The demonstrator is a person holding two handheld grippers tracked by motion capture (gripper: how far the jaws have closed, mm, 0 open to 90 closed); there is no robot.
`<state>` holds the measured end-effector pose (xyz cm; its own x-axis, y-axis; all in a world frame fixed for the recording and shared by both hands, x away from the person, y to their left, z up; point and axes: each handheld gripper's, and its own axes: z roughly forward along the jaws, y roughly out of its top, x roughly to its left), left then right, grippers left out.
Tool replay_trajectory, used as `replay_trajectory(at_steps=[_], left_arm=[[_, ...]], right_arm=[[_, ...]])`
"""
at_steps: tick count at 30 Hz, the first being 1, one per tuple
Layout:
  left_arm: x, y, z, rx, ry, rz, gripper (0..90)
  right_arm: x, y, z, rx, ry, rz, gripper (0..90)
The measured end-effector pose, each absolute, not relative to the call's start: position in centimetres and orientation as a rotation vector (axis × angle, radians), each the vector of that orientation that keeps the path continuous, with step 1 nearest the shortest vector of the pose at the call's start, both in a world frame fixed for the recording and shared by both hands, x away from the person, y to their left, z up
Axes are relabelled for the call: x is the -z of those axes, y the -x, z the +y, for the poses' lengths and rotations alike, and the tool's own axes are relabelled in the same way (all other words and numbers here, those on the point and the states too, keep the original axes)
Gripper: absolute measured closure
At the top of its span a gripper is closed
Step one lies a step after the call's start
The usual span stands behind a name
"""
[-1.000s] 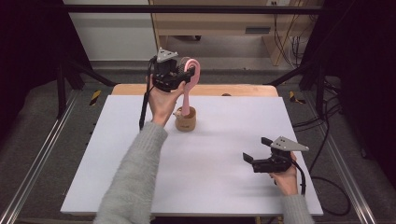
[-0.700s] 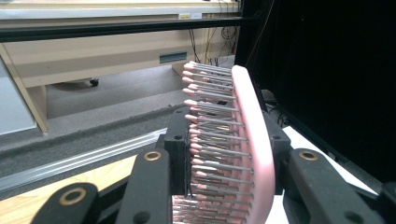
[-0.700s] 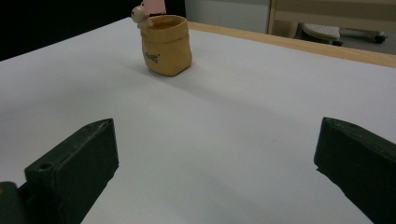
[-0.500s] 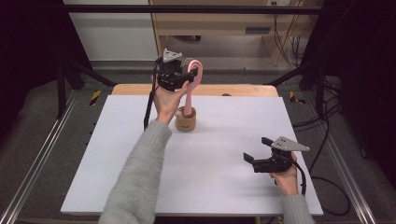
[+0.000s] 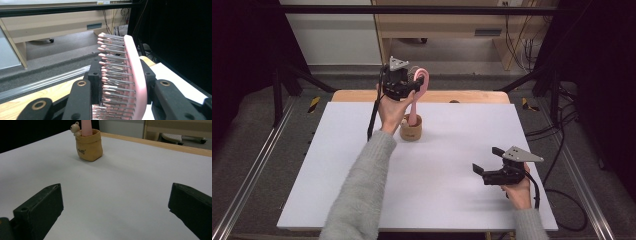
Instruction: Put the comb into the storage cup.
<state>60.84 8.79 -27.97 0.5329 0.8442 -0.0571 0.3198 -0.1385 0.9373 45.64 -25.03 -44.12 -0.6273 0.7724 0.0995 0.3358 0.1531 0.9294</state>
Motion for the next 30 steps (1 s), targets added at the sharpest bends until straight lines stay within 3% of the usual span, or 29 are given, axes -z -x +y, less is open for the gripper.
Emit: replay_trajectory(at_steps=[30], left_arm=[[31.9, -60.3, 8.9, -0.619, -1.747, 0.975, 63.6]], right_arm=[[44.2, -45.6, -24.9, -1.466, -1.056, 2.042, 0.2]])
